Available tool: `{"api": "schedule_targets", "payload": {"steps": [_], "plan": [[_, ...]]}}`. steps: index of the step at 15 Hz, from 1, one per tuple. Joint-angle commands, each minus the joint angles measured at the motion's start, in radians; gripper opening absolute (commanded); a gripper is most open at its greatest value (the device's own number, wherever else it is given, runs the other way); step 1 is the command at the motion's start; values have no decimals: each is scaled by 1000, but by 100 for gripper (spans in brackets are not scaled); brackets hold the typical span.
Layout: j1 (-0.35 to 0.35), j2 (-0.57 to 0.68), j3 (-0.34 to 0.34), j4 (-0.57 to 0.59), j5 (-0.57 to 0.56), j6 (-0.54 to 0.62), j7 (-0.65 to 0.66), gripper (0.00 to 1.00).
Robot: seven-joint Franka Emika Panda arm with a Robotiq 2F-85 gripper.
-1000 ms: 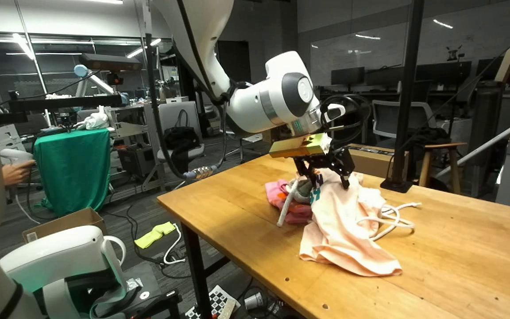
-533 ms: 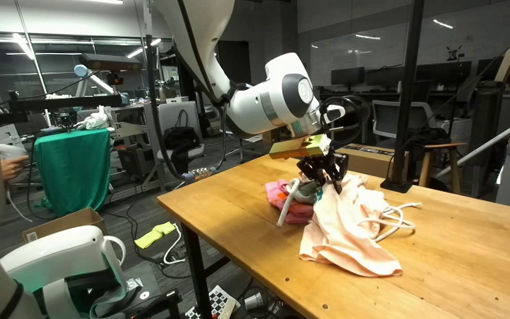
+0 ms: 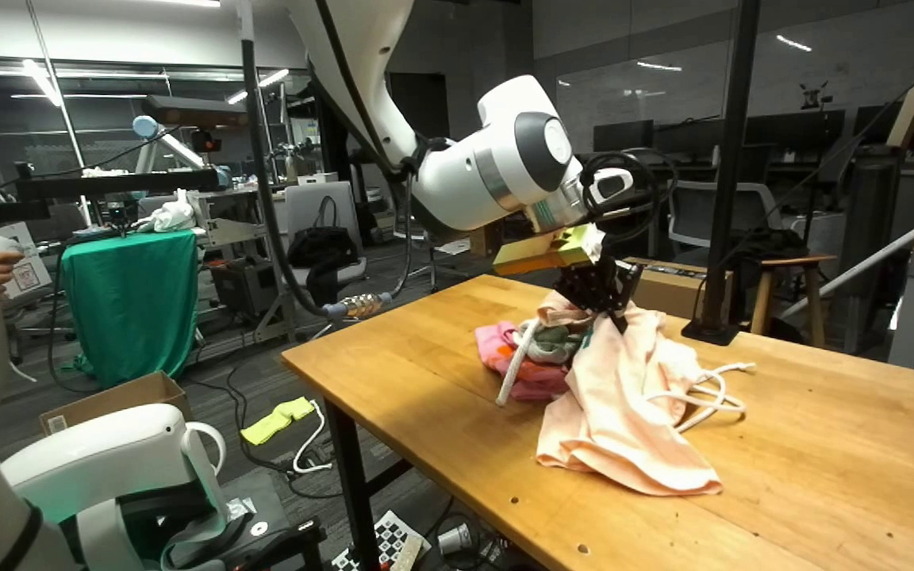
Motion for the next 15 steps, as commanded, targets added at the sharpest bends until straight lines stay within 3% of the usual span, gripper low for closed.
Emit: {"api": "schedule_targets", "payload": {"steps": [1,8,15], "plan": [[2,-59,-38,3,-105,22,126,4],[-31,-114,-59,46,-183,3,290,4],[-43,-94,-89,139,-207,1,347,3]]}}
